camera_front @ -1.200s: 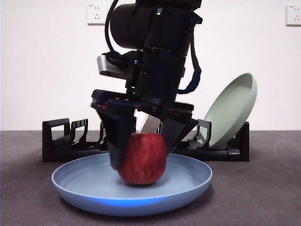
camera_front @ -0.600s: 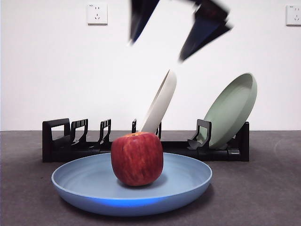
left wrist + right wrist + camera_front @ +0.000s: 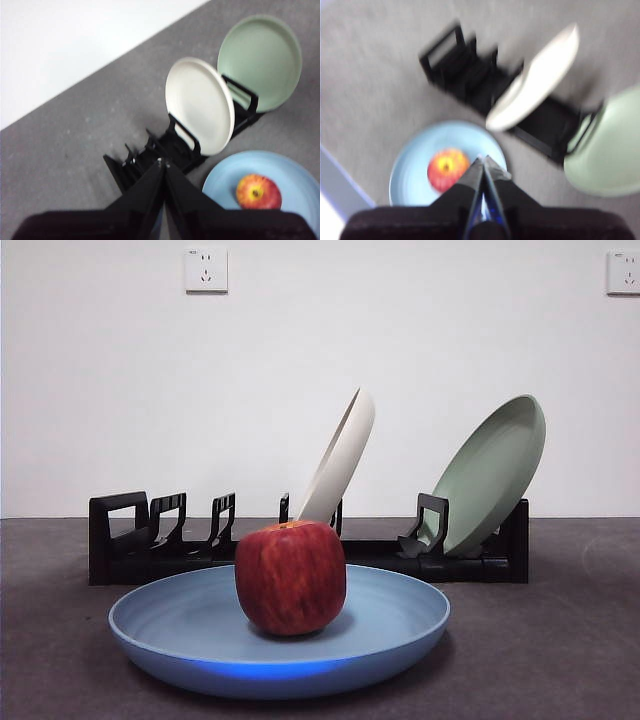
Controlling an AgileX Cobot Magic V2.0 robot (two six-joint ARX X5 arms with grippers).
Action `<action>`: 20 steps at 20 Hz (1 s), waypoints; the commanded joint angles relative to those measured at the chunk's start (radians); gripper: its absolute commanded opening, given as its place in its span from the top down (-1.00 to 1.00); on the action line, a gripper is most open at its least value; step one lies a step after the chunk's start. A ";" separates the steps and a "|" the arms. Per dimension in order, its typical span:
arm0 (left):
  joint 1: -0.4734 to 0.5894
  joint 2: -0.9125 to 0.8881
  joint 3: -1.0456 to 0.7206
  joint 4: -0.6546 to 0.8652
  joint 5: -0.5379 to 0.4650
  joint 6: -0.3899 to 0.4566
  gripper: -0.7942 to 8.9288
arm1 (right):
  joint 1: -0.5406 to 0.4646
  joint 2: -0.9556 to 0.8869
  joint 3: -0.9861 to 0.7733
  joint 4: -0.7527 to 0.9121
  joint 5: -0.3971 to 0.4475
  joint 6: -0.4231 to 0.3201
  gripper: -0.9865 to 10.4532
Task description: Take the blue plate from the plate rack,put the plate on the table,take the apple from the table,put the apple in the plate
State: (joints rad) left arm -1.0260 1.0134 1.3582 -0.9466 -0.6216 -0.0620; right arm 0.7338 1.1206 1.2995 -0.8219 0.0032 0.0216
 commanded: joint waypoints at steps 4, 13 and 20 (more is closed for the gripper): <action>0.056 -0.190 -0.340 0.201 -0.002 -0.034 0.86 | 0.000 -0.211 -0.335 0.276 0.020 0.047 0.85; 0.074 -0.592 -0.835 0.425 0.048 -0.255 0.86 | 0.000 -0.575 -0.752 0.393 0.079 0.191 0.85; 0.071 -0.589 -0.834 0.413 0.103 -0.259 0.84 | 0.000 -0.576 -0.752 0.352 0.081 0.198 0.85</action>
State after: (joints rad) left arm -0.9546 0.4252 0.5255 -0.5369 -0.5198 -0.3119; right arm 0.7338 0.5461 0.5533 -0.4747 0.0814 0.2108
